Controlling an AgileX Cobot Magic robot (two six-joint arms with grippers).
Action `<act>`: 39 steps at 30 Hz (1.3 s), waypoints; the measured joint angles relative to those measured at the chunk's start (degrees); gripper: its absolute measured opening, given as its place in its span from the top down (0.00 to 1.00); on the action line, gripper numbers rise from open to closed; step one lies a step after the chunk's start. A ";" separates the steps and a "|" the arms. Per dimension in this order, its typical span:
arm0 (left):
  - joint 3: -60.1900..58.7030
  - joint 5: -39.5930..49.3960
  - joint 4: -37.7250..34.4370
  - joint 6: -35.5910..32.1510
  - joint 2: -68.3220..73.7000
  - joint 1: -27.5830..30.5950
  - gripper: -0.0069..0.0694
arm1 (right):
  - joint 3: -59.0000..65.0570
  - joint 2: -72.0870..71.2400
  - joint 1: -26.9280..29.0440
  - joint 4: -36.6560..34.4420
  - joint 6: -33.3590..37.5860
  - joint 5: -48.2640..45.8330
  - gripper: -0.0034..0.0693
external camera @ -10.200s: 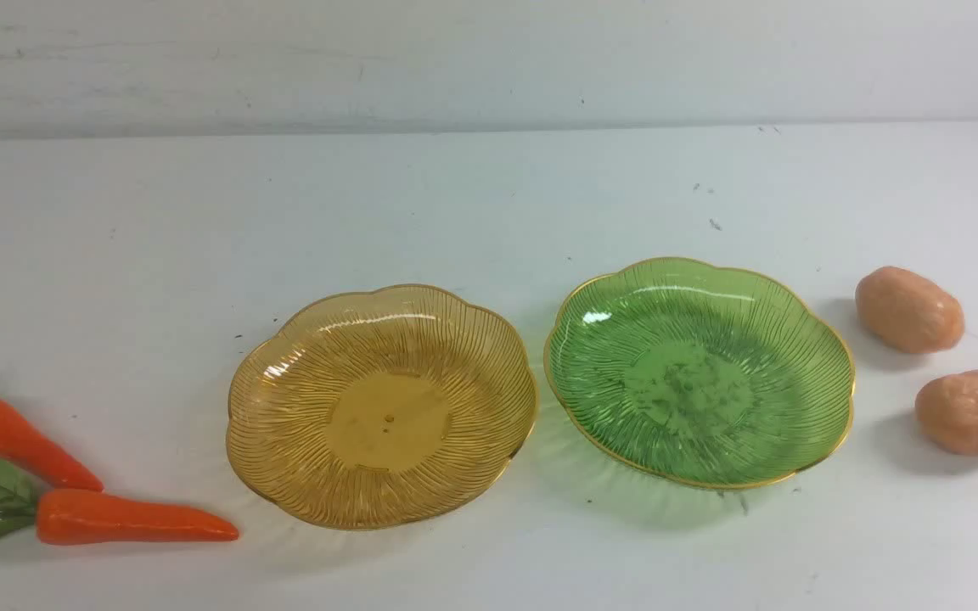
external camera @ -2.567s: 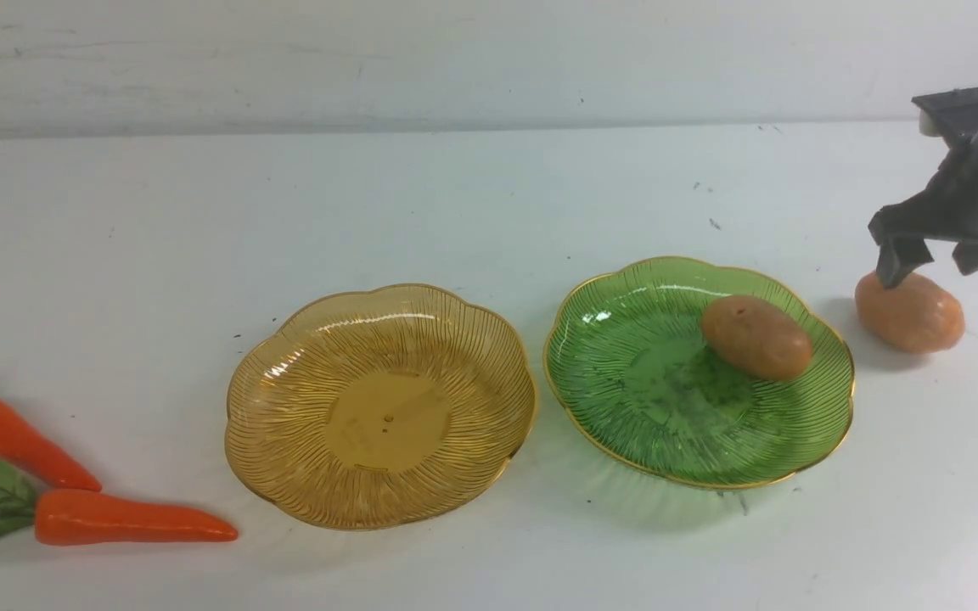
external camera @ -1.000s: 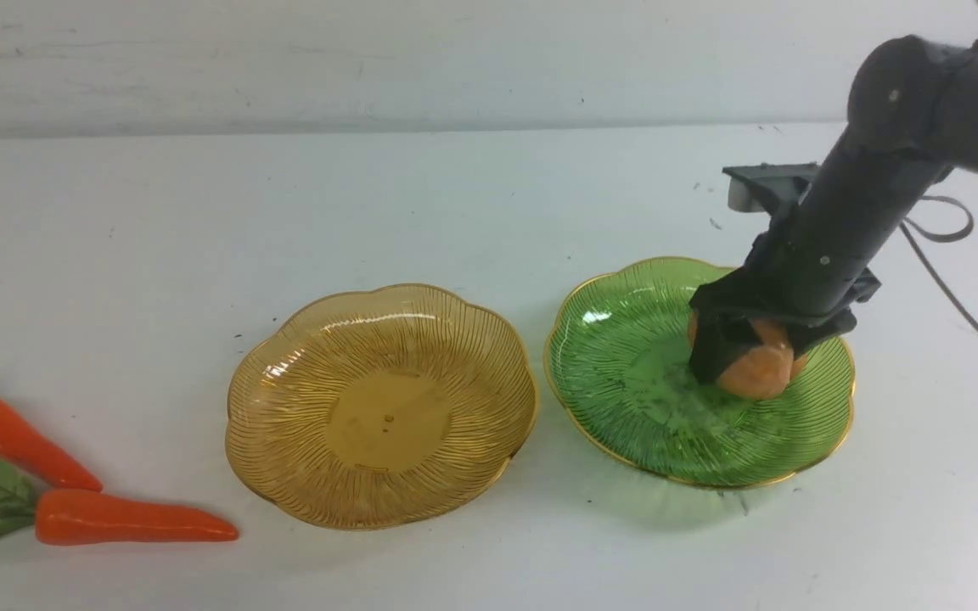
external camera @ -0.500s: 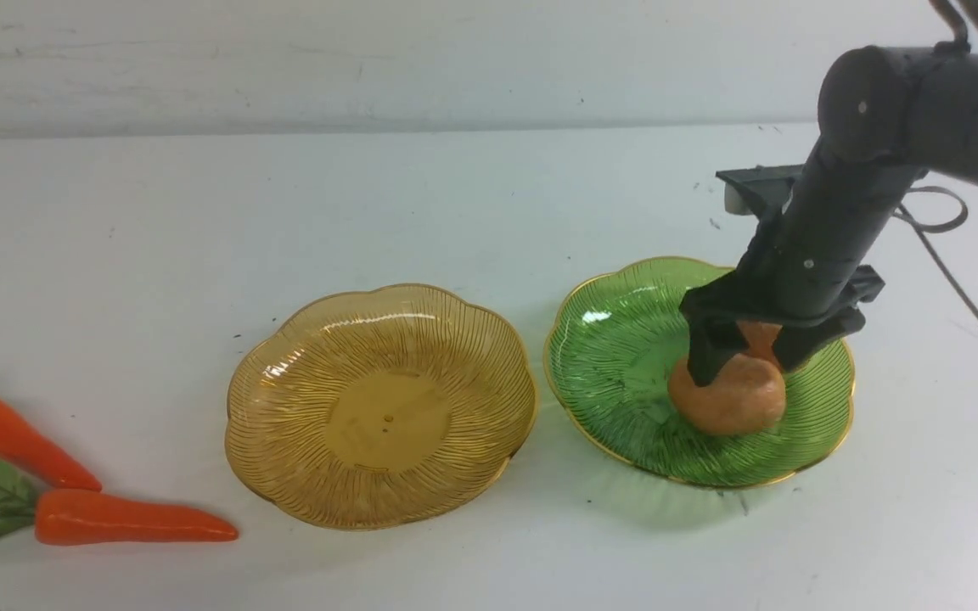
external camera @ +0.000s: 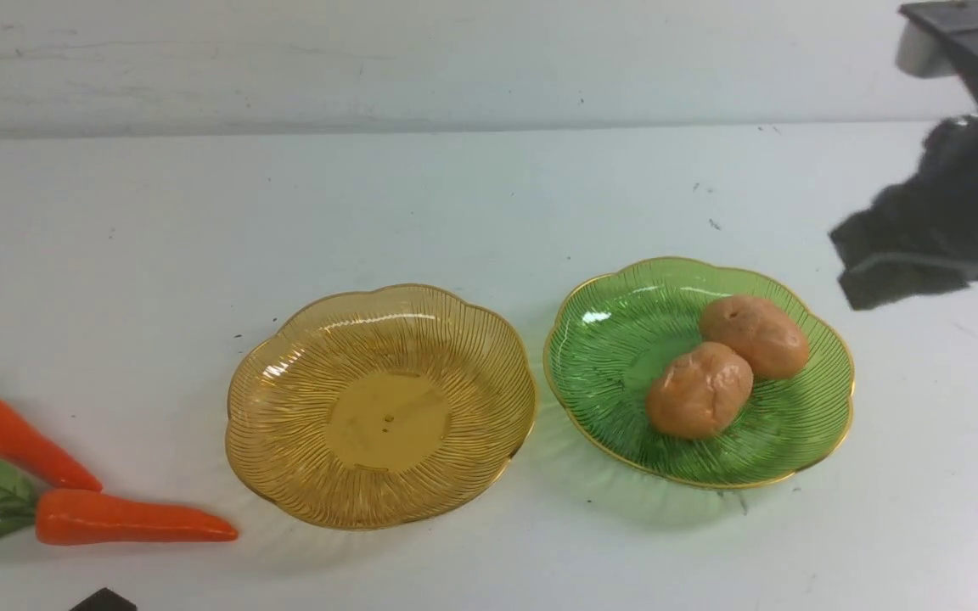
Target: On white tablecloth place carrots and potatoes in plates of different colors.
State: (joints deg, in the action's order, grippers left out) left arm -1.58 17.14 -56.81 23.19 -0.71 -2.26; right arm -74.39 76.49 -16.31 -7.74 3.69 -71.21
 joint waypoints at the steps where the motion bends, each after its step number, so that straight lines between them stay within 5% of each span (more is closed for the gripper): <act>1: 0.00 -1.11 -0.77 -0.08 0.00 0.00 0.90 | 1.92 -2.26 0.00 0.62 0.05 -0.05 0.92; 5: 0.08 -14.16 -1.60 -7.70 0.00 0.00 0.90 | 13.03 -13.51 0.00 3.87 0.05 5.77 0.97; 9: 5.86 -21.32 -4.19 -23.19 3.25 -0.13 0.91 | 20.48 -20.30 0.00 5.21 0.06 11.32 0.97; 16: 18.80 -11.40 -13.41 -46.95 24.48 -0.18 0.91 | 27.06 -25.03 0.00 5.39 0.06 16.18 0.97; 21: 26.00 2.97 -12.20 -51.75 40.64 -0.18 0.91 | 28.35 -25.03 0.00 4.37 -0.17 13.02 0.97; 24: 30.96 8.73 -6.46 -49.14 49.75 0.08 0.91 | 28.42 -25.03 0.00 3.81 -0.17 9.87 0.97; 34: 60.76 37.14 53.95 -11.02 74.04 5.06 0.91 | 28.42 -25.03 0.00 5.00 -0.17 10.20 0.97; 37: 62.94 41.00 67.68 1.30 77.50 5.12 0.91 | 28.42 -25.03 0.00 5.00 -0.17 11.36 0.97; 39: 62.94 41.25 69.20 3.07 78.85 5.12 0.91 | 28.42 -25.03 0.00 5.00 -0.17 11.68 0.97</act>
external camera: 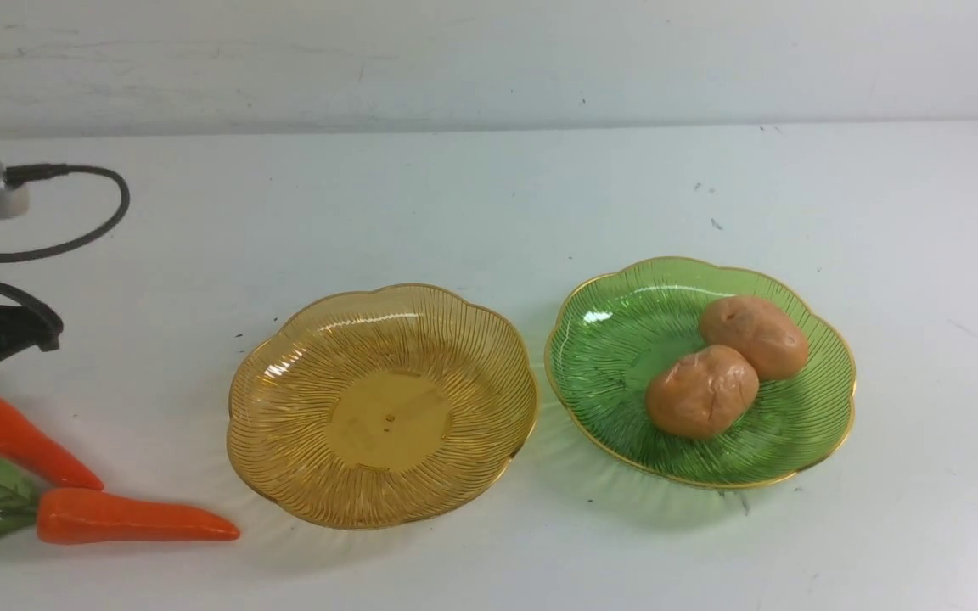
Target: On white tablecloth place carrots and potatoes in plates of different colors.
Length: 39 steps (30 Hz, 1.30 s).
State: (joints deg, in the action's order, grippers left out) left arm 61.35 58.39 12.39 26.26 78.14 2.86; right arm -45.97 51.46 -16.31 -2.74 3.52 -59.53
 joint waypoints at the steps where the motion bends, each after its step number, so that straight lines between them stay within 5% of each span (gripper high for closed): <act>1: 0.00 -0.08 1.80 1.30 1.96 0.14 0.91 | 0.00 0.00 0.00 0.00 0.00 0.06 0.97; 4: 0.56 -1.56 2.52 3.86 7.30 1.52 0.87 | 0.00 0.00 0.00 0.00 0.00 0.13 0.97; 9: 4.54 -6.48 3.09 8.46 16.63 6.86 0.64 | 0.00 0.00 0.00 -0.17 0.00 0.13 0.97; 19: 5.07 -17.10 4.69 18.31 29.35 8.47 0.22 | 0.00 0.00 0.00 -0.29 -0.58 0.32 0.97; 24: 5.07 -19.18 4.89 21.19 32.15 8.54 0.22 | 0.00 0.00 0.00 -0.29 -0.71 1.49 0.97; 31: 6.54 -21.94 2.27 19.13 32.48 8.54 0.60 | 0.00 0.00 0.00 -0.29 -0.70 2.45 0.97; 39: 16.27 -16.90 -6.07 8.85 24.11 8.30 0.61 | 0.00 0.00 0.00 -0.29 -0.70 2.57 0.97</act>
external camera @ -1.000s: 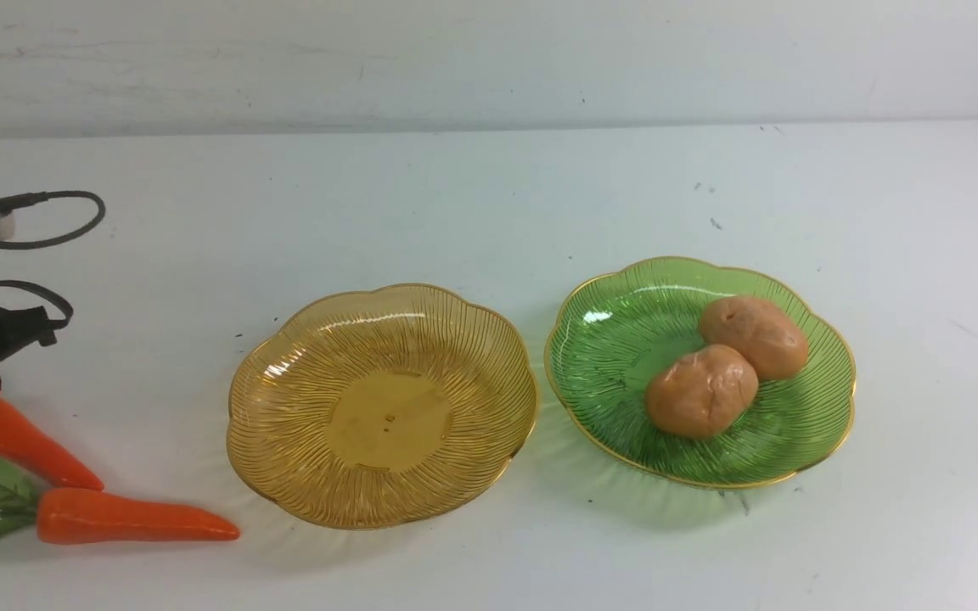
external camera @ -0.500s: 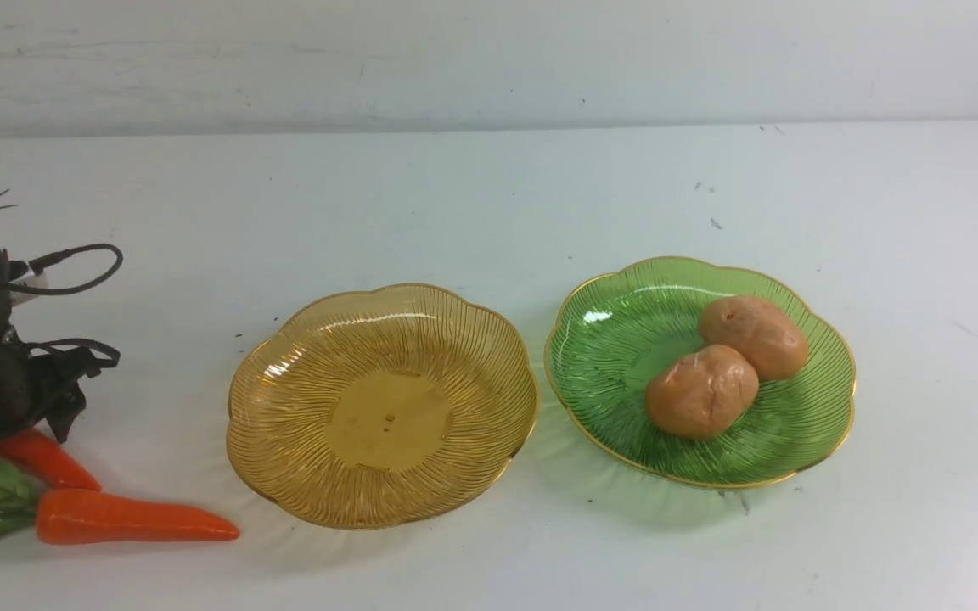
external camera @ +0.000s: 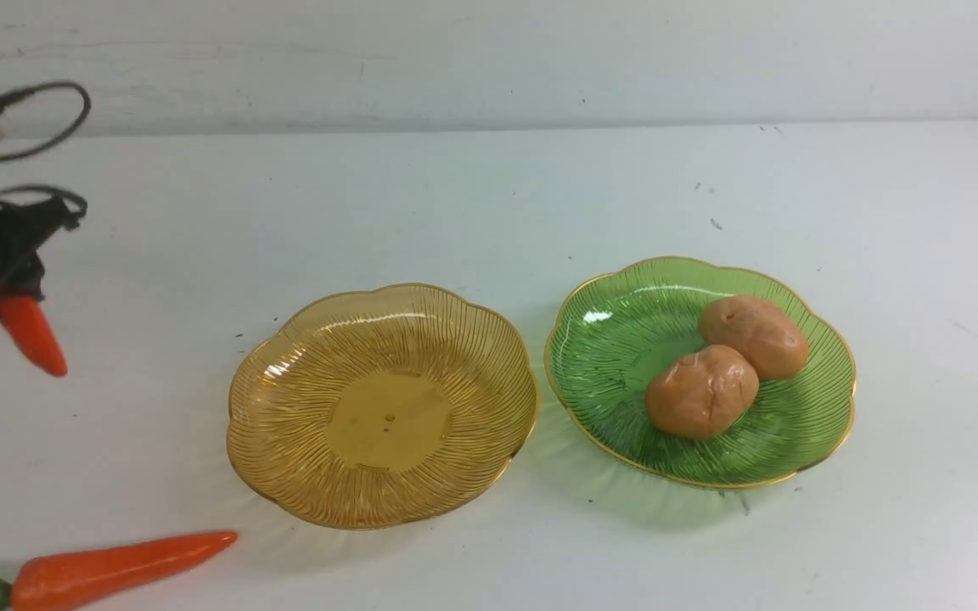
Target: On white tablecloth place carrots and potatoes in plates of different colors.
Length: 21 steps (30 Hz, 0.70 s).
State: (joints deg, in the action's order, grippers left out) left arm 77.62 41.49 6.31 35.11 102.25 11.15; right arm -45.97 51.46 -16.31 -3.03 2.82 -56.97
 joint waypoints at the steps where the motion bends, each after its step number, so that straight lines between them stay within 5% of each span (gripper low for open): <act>1: 1.22 0.65 -3.05 -2.64 -1.51 -0.67 0.61 | 0.00 0.00 0.00 -0.06 0.00 0.13 0.97; 8: 1.93 4.83 -19.57 -21.88 -2.17 -10.81 0.61 | 0.00 0.00 0.00 -0.88 -0.07 0.21 0.97; 11: 2.23 3.62 -30.10 -36.24 3.46 -21.96 0.55 | 0.00 0.00 0.00 -1.05 -0.07 0.21 0.97; 19: 3.65 3.48 -31.91 -38.74 6.78 -26.76 0.22 | 0.00 0.00 0.00 -1.22 -0.09 0.30 0.97; 21: 4.63 5.93 -32.13 -39.09 6.60 -26.76 0.22 | 0.00 0.00 0.00 -1.16 -0.09 -0.21 0.97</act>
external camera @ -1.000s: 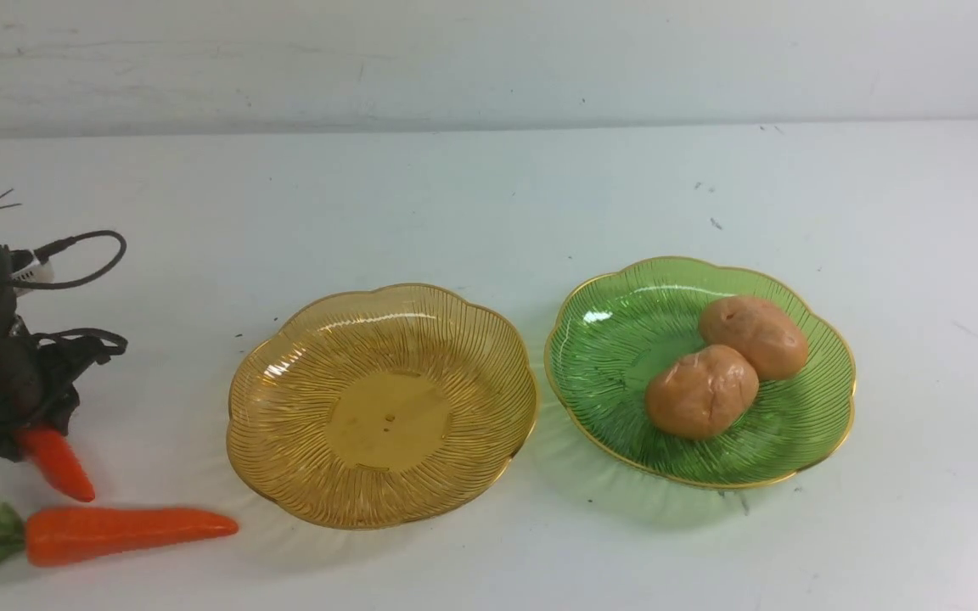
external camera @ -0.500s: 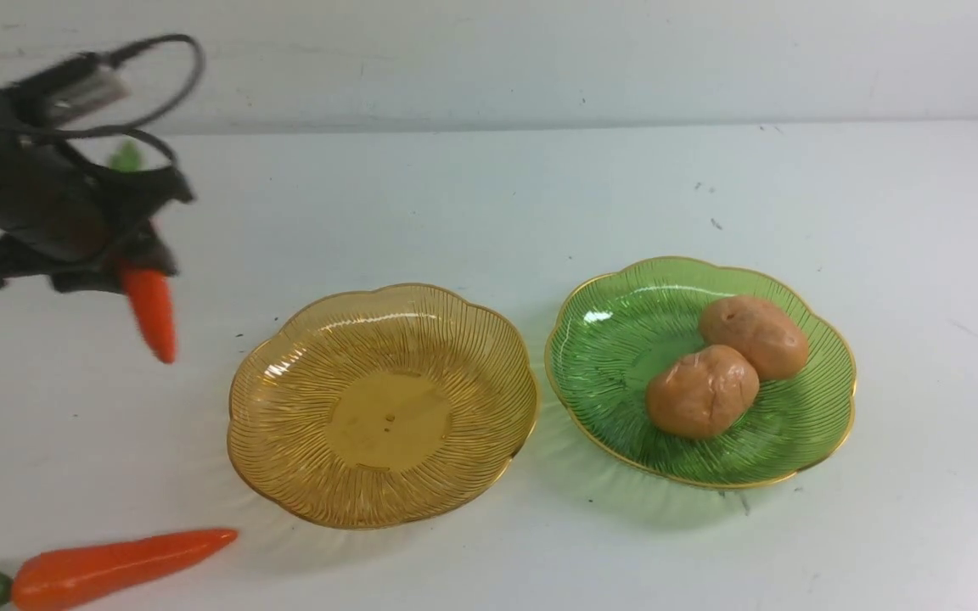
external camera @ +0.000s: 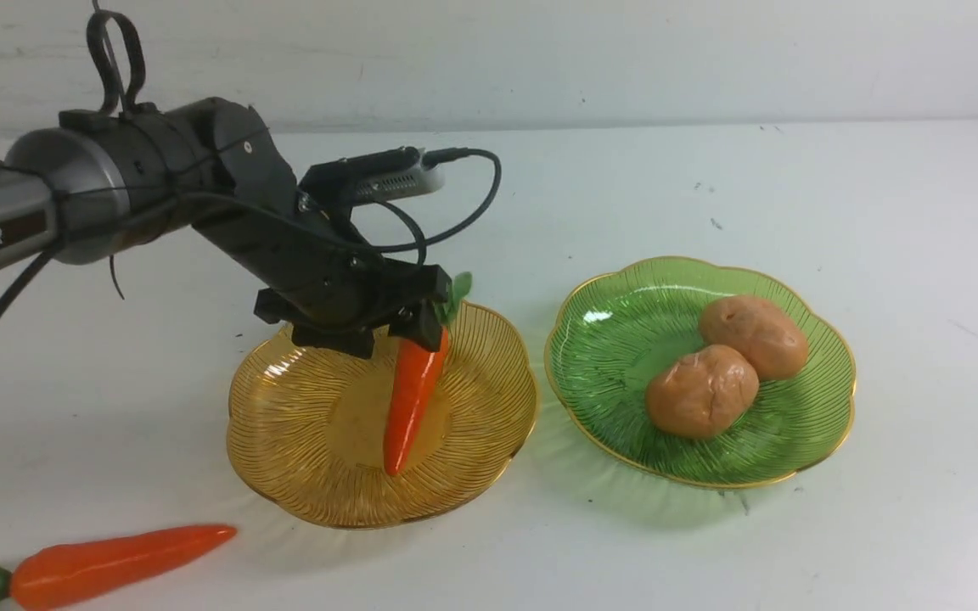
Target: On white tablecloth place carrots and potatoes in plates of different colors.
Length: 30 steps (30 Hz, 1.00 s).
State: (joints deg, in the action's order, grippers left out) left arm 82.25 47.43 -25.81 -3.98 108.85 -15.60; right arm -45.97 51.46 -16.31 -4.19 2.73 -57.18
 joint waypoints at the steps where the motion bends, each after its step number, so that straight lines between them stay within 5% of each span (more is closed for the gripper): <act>1: 1.11 1.98 0.35 -1.01 -0.64 0.00 0.26 | 0.00 -0.28 0.00 0.00 -0.06 -0.45 0.97; 8: 6.64 17.22 10.52 -4.73 -11.78 0.86 0.82 | 0.00 -7.78 0.00 3.24 -0.51 -6.44 0.97; 14: -2.06 22.60 20.71 -3.59 -17.93 1.03 0.91 | 0.00 -11.34 0.00 4.19 -2.03 -7.62 0.97; 21: -16.04 22.61 27.29 1.75 -18.06 1.03 0.80 | 0.00 -11.34 0.00 4.19 -2.17 -7.62 0.97; 30: -20.34 21.03 32.04 2.25 -18.06 0.97 0.28 | 0.00 -11.34 0.00 3.43 -2.21 -7.44 0.97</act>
State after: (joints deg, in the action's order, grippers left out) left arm 61.92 68.46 6.23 -1.72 90.78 -14.63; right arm -45.97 40.12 -16.31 -0.76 0.52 -64.62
